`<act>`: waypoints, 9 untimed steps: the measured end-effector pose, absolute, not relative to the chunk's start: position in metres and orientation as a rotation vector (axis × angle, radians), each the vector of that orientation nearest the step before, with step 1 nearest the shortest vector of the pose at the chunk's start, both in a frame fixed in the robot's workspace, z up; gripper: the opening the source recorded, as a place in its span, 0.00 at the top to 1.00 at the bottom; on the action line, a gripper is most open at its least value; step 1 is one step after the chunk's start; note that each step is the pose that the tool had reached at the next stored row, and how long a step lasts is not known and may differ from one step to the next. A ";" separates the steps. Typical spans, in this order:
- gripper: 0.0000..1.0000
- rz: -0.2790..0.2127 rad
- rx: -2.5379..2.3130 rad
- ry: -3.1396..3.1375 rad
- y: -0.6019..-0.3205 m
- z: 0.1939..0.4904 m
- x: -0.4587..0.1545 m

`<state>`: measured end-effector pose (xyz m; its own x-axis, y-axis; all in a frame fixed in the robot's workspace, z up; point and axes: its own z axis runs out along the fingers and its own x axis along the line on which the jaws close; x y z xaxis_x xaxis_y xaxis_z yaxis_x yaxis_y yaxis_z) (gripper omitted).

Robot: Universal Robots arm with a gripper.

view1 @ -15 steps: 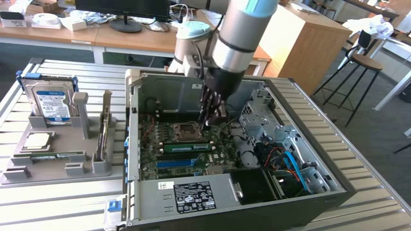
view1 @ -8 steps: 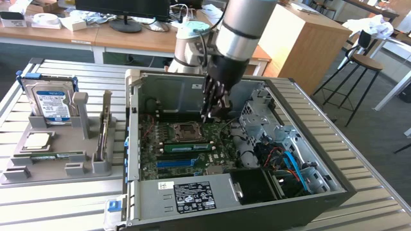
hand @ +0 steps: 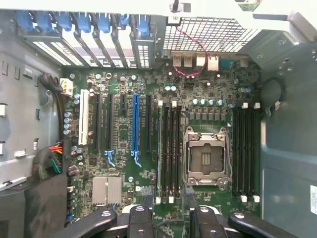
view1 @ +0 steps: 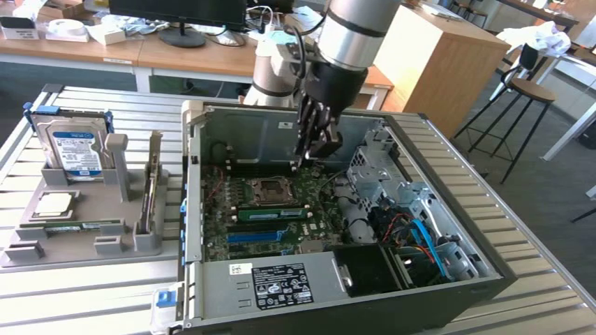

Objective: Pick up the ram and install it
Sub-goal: 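Insert the ram into the slot, then press down the ram until it locks into place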

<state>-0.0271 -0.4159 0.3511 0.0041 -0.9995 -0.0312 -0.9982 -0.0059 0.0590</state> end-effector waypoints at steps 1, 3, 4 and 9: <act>0.63 -0.100 2.212 -2.201 -0.416 0.351 -0.027; 0.63 -0.100 2.212 -2.201 -0.416 0.351 -0.027; 0.63 -0.100 2.212 -2.201 -0.416 0.351 -0.027; 0.63 -0.100 2.212 -2.201 -0.416 0.351 -0.027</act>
<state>-0.0272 -0.4159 0.3515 0.0040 -0.9995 -0.0313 -0.9982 -0.0059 0.0590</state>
